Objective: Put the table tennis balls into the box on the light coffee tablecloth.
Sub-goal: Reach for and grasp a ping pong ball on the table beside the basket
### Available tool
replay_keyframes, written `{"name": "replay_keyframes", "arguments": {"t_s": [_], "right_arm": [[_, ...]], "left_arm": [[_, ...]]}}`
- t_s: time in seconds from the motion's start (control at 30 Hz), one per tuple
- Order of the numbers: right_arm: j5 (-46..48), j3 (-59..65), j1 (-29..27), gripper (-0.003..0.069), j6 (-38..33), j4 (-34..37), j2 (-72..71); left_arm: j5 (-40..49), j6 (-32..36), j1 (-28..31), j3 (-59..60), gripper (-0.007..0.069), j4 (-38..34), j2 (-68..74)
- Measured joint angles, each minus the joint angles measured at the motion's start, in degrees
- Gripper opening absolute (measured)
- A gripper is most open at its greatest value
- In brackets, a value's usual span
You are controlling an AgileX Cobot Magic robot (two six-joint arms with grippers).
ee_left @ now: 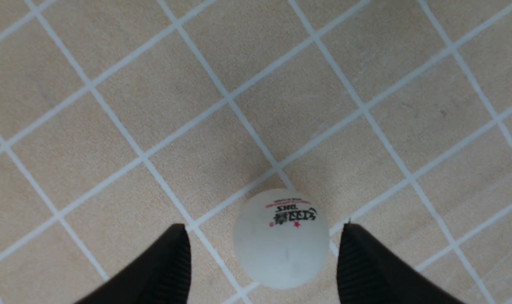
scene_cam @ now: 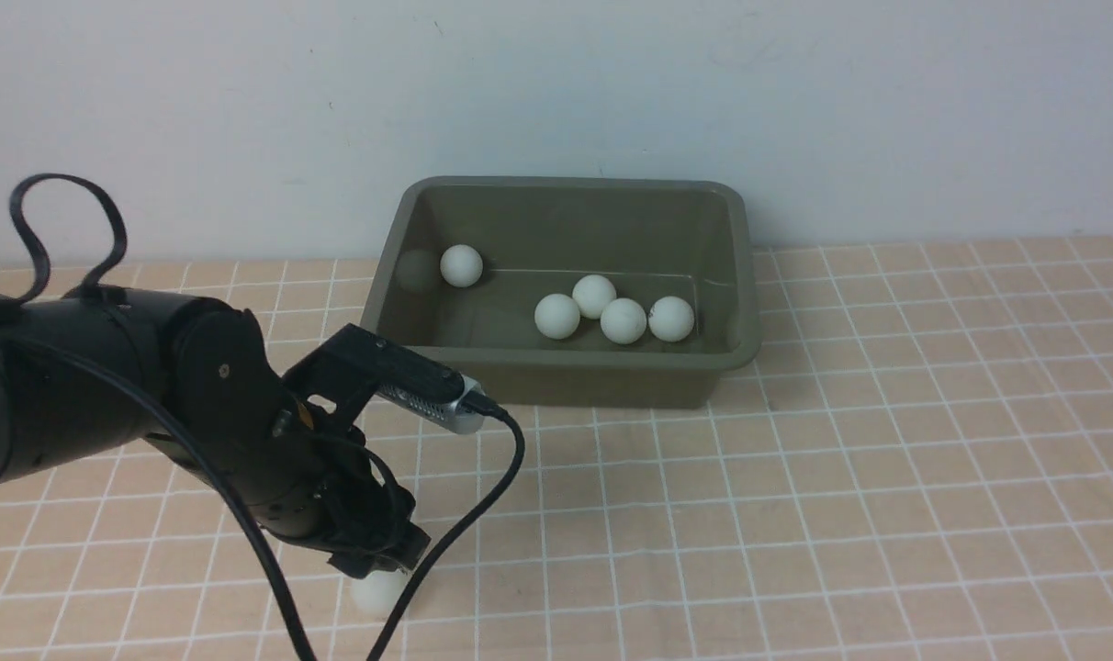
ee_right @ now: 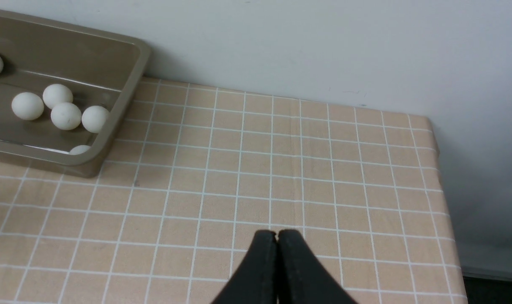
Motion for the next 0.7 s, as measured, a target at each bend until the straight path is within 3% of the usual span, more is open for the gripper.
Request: {"name": "replay_keyframes", "arguments": {"t_s": [0.37,0.7], "right_arm": [[0.0,0.0,0.0,-0.0018,-0.26,0.24,0.0],[0.05,0.0,0.0,-0.0018,-0.26,0.51,0.0]], "left_arm": [[-0.72,5.49,0.0,0.0,0.0386,-5.49,3.83],[-2.39,6.92,0.0,0.0,0.0386,-5.75,6.44]]}}
